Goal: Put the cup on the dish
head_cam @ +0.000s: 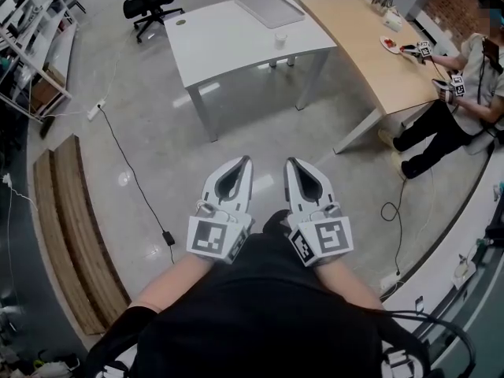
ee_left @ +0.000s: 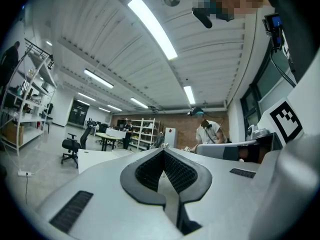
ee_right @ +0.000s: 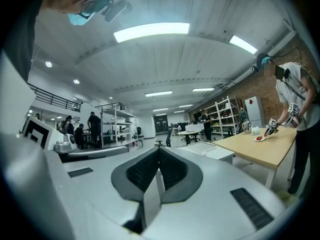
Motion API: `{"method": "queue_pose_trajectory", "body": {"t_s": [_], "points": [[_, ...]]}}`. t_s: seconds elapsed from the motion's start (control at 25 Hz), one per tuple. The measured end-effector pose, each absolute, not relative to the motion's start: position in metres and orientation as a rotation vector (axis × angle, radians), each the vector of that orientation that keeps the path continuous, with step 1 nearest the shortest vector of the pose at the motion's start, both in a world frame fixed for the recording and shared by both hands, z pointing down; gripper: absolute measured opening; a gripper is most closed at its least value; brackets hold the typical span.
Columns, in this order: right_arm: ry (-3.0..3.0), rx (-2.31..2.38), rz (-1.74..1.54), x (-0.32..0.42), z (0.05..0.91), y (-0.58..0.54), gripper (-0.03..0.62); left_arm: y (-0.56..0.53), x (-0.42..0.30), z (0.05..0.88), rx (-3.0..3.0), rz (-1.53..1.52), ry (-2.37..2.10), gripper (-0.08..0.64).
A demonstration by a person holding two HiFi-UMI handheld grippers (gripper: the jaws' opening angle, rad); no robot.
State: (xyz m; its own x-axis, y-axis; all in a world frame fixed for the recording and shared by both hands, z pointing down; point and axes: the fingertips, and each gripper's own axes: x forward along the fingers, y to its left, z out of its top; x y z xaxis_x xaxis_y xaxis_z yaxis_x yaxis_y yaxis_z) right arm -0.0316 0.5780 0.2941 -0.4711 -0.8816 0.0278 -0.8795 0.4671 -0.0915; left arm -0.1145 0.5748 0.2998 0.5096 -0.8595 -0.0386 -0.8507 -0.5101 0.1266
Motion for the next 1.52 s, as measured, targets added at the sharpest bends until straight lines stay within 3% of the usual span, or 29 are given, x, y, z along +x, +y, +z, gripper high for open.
{"method": "queue_pose_trajectory", "body": {"t_s": [0.56,1.04,1.52], "points": [[2.703,-1.598,-0.176,-0.039,0.318,0.481,0.012,0.488,-0.127,0.327,2.576,-0.095,-1.569,0.0],[2.694,-1.604,-0.207,0.031,0.326,0.317,0.012,0.328,-0.065,0.337,2.546,0.012,-1.604,0.0],[2.736,-1.531,-0.193,0.078,0.315,0.25,0.012,0.257,-0.006,0.313,2.596,0.036,-1.64,0.0]]}}
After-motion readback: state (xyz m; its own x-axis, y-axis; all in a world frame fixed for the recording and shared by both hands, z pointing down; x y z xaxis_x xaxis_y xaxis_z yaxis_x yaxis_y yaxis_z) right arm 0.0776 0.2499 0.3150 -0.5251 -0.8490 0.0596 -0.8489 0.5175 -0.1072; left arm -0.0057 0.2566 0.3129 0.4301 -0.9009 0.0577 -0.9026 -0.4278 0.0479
